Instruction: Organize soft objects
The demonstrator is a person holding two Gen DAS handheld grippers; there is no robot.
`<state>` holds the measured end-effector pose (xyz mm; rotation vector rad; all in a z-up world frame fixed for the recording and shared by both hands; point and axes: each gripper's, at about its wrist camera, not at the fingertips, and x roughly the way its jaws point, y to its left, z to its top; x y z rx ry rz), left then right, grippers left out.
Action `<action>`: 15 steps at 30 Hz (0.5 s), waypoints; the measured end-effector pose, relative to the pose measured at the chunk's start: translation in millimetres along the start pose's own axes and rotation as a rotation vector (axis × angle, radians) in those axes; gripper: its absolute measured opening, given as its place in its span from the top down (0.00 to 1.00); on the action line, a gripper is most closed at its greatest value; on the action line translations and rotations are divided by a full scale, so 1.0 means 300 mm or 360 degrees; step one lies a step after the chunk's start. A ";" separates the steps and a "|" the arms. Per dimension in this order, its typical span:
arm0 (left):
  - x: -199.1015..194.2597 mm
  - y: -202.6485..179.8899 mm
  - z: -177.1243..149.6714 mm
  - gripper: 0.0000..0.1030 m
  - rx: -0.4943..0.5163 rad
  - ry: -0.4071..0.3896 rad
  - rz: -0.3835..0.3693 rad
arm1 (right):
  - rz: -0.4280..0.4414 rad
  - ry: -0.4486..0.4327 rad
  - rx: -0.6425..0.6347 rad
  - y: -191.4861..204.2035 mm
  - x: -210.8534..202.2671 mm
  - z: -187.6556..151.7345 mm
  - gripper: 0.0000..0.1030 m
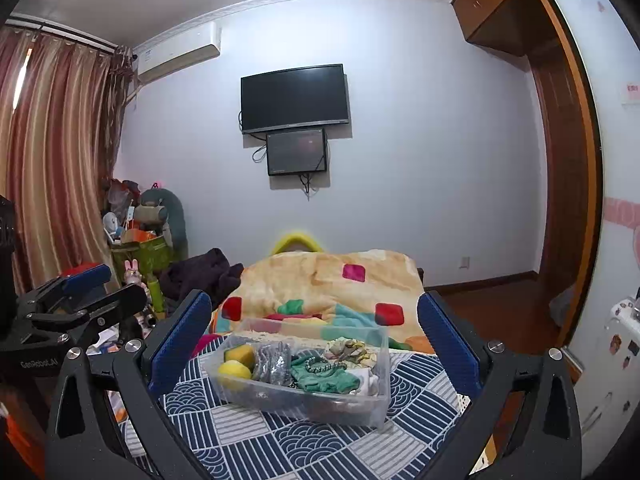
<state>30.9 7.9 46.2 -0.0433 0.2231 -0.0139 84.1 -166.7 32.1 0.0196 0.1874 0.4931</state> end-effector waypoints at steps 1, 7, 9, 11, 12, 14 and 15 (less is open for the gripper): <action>0.000 -0.001 -0.001 0.00 0.0003 -0.0001 0.0004 | 0.0001 0.0001 0.0000 0.000 0.000 0.000 0.00; 0.006 -0.006 0.001 0.00 0.0010 -0.0003 0.0005 | -0.0002 0.0000 0.0000 0.001 -0.001 0.000 0.00; 0.006 -0.006 0.001 0.00 0.0006 -0.0002 0.0004 | 0.0002 0.0000 0.0000 0.000 -0.003 0.002 0.00; 0.006 -0.006 0.002 0.00 0.0000 -0.0001 0.0001 | 0.0002 -0.0001 0.0006 0.002 -0.003 -0.001 0.00; 0.005 -0.007 0.002 0.00 -0.0001 -0.0001 0.0003 | 0.0005 0.0001 0.0010 0.003 -0.003 -0.002 0.00; 0.005 -0.006 0.003 0.00 0.0001 0.0000 0.0001 | 0.0007 0.0004 0.0013 0.007 -0.006 -0.003 0.00; 0.005 -0.006 0.003 0.00 0.0001 0.0001 0.0001 | 0.0005 0.0004 0.0011 0.008 -0.009 -0.002 0.00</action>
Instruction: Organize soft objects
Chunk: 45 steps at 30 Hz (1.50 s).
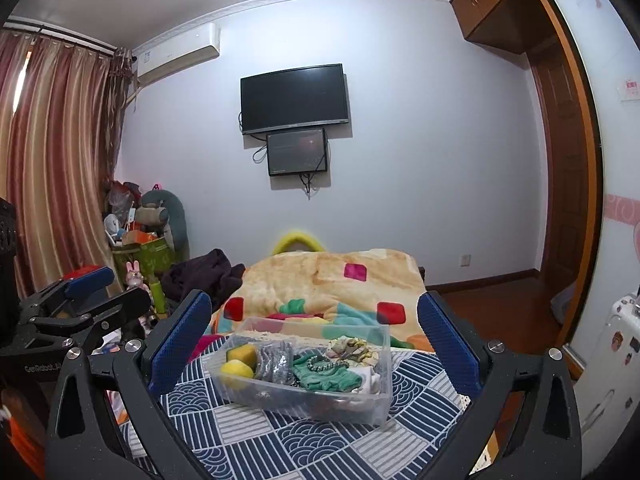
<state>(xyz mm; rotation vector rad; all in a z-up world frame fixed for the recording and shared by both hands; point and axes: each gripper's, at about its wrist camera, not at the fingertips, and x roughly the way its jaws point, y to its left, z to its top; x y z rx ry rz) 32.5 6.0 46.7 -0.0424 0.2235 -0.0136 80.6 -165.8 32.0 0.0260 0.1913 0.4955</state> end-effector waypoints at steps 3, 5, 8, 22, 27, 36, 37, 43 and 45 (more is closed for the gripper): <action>-0.001 0.000 0.000 0.00 0.0003 -0.0001 0.0001 | 0.0002 -0.0001 0.0002 -0.001 0.001 0.002 0.00; -0.004 0.000 0.000 0.00 0.0002 -0.0003 -0.0007 | 0.0003 -0.0002 0.0003 -0.001 0.002 0.000 0.00; -0.008 0.002 0.000 0.00 0.0003 -0.0004 -0.0013 | 0.0002 -0.0003 0.0003 0.003 0.001 -0.001 0.00; -0.018 -0.008 0.005 0.00 0.0023 -0.0021 -0.0036 | 0.0000 -0.0007 0.0000 0.005 -0.004 0.001 0.00; -0.018 -0.014 0.001 0.00 0.0039 -0.0028 -0.0040 | 0.0002 -0.0005 0.0002 0.006 -0.006 0.002 0.00; -0.015 -0.012 0.000 0.00 0.0015 -0.0012 -0.0062 | 0.0003 -0.0005 0.0000 0.006 -0.008 0.004 0.00; -0.016 -0.014 -0.001 0.00 0.0015 -0.0013 -0.0062 | 0.0003 -0.0005 0.0001 0.006 -0.008 0.004 0.00; -0.018 -0.013 0.001 0.00 0.0019 -0.0017 -0.0074 | 0.0006 0.0002 0.0000 0.013 -0.011 0.008 0.00; -0.019 -0.012 0.001 0.00 0.0022 -0.0020 -0.0072 | 0.0008 0.0004 -0.0002 0.017 -0.014 0.011 0.00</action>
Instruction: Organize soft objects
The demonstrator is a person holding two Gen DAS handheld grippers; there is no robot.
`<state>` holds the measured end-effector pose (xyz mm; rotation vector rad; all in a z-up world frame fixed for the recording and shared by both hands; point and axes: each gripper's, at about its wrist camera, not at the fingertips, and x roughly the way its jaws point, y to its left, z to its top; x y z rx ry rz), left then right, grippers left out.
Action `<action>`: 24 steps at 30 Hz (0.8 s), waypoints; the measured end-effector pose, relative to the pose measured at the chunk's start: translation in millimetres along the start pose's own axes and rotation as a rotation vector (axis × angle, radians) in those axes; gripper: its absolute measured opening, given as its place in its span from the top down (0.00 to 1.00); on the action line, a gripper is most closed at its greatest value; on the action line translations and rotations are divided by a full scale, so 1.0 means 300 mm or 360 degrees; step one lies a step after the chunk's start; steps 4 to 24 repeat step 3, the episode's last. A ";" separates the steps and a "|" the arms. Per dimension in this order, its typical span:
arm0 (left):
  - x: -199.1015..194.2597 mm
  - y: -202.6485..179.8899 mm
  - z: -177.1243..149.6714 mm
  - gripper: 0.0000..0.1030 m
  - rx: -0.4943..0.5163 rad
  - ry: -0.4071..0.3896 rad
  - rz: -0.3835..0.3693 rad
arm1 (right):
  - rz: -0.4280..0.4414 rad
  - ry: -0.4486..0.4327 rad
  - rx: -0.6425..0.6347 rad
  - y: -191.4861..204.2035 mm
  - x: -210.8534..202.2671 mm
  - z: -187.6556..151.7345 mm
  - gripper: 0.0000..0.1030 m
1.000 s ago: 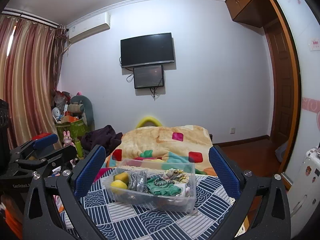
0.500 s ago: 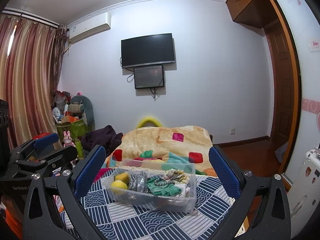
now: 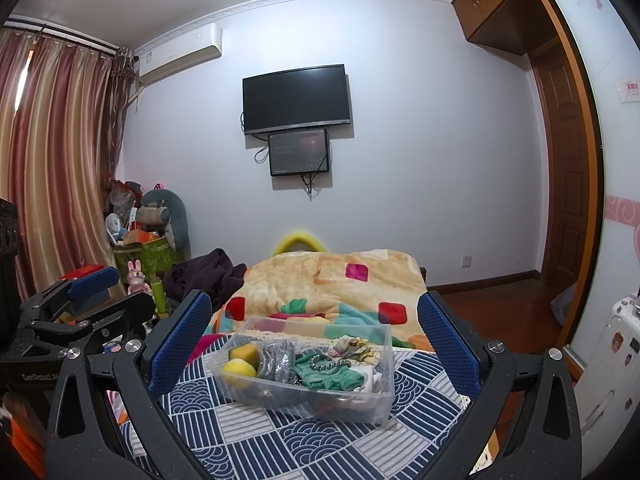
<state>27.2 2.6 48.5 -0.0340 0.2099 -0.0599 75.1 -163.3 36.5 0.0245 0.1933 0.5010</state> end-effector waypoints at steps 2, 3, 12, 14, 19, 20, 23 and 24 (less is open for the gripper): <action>-0.001 -0.001 -0.002 0.00 -0.0001 0.0007 -0.0006 | -0.0002 0.0000 -0.0001 0.000 0.002 -0.003 0.00; 0.000 0.000 -0.002 0.00 0.0000 0.0013 -0.0007 | -0.0002 0.0001 0.0000 0.001 0.002 -0.003 0.00; 0.000 0.000 -0.002 0.00 0.0000 0.0013 -0.0007 | -0.0002 0.0001 0.0000 0.001 0.002 -0.003 0.00; 0.000 0.000 -0.002 0.00 0.0000 0.0013 -0.0007 | -0.0002 0.0001 0.0000 0.001 0.002 -0.003 0.00; 0.000 0.000 -0.002 0.00 0.0000 0.0013 -0.0007 | -0.0002 0.0001 0.0000 0.001 0.002 -0.003 0.00; 0.000 0.000 -0.002 0.00 0.0000 0.0013 -0.0007 | -0.0002 0.0001 0.0000 0.001 0.002 -0.003 0.00; 0.000 0.000 -0.002 0.00 0.0000 0.0013 -0.0007 | -0.0002 0.0001 0.0000 0.001 0.002 -0.003 0.00; 0.000 0.000 -0.002 0.00 0.0000 0.0013 -0.0007 | -0.0002 0.0001 0.0000 0.001 0.002 -0.003 0.00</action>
